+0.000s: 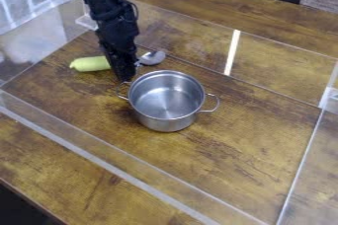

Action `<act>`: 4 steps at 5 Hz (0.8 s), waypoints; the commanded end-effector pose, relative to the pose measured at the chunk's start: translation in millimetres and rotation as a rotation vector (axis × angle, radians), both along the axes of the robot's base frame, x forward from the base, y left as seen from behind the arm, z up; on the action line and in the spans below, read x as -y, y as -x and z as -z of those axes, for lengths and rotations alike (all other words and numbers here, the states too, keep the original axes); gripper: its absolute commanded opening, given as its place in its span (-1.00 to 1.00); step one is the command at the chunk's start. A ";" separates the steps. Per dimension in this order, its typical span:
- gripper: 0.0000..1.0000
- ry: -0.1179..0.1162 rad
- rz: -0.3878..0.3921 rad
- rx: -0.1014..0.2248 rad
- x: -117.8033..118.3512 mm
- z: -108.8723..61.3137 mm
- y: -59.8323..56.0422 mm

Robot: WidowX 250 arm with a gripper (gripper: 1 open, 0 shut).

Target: Move the green spoon to the right

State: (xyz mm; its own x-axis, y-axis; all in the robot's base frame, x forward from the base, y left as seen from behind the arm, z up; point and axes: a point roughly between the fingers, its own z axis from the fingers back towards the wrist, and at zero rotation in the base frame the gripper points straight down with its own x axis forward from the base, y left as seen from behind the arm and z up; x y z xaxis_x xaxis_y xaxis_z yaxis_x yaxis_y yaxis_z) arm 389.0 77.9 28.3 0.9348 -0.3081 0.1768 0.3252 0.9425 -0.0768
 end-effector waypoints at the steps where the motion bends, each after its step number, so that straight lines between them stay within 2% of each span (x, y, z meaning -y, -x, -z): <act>1: -1.00 -0.035 -0.068 0.037 13.4 -42.6 -6.1; 2: -1.00 -0.065 -0.118 0.025 16.0 -67.5 -13.0; 3: -1.00 -0.098 -0.169 0.019 21.0 -101.1 -23.8; 4: 1.00 -0.087 -0.198 0.014 17.6 -87.2 -30.8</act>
